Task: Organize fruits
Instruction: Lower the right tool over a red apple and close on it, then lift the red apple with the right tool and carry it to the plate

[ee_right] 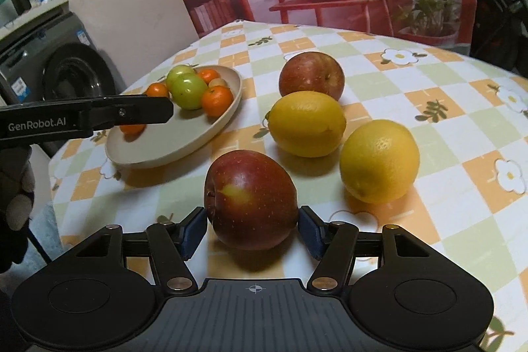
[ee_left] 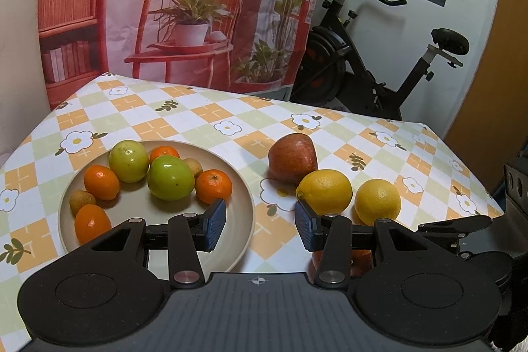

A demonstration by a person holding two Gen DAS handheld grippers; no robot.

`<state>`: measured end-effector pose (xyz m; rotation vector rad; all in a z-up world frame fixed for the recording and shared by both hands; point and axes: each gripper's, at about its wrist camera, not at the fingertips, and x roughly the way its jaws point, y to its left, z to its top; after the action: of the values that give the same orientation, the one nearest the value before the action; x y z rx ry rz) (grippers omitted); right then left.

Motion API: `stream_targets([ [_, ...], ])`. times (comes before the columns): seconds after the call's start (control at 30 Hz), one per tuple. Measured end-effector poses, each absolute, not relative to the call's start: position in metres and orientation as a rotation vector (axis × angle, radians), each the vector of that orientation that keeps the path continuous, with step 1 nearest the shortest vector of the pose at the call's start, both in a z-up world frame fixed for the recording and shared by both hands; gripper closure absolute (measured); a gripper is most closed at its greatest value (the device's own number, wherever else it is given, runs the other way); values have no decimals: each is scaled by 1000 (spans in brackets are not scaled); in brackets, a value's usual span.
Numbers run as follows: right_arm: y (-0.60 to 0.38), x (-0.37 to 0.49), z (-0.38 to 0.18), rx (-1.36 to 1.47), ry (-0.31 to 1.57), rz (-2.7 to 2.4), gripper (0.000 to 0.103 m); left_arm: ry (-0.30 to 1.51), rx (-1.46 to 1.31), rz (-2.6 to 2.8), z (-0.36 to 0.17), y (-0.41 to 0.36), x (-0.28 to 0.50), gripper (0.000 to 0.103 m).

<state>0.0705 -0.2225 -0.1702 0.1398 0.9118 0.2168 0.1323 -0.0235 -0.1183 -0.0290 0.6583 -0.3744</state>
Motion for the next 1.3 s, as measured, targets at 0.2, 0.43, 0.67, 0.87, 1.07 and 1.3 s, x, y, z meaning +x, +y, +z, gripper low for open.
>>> stream_targets([
  [0.2,-234,68,-161,151,876,190,46,665,-31,-379,-120,-24,134,54],
  [0.43,-243,64,-150,124,828,148,48,670,-31,-384,-121,-25,134,54],
  [0.67,-260,64,-141,140,778,95,71,670,-33,-385,-121,-24,134,54],
  [0.87,-261,66,-141,142,774,85,70,671,-33,-387,-122,-25,134,54],
  [1.07,-251,57,-136,87,750,106,65,675,-35,-390,-123,-27,133,54],
  [1.3,-236,47,-141,-7,804,165,54,687,-42,-402,-125,-28,135,54],
])
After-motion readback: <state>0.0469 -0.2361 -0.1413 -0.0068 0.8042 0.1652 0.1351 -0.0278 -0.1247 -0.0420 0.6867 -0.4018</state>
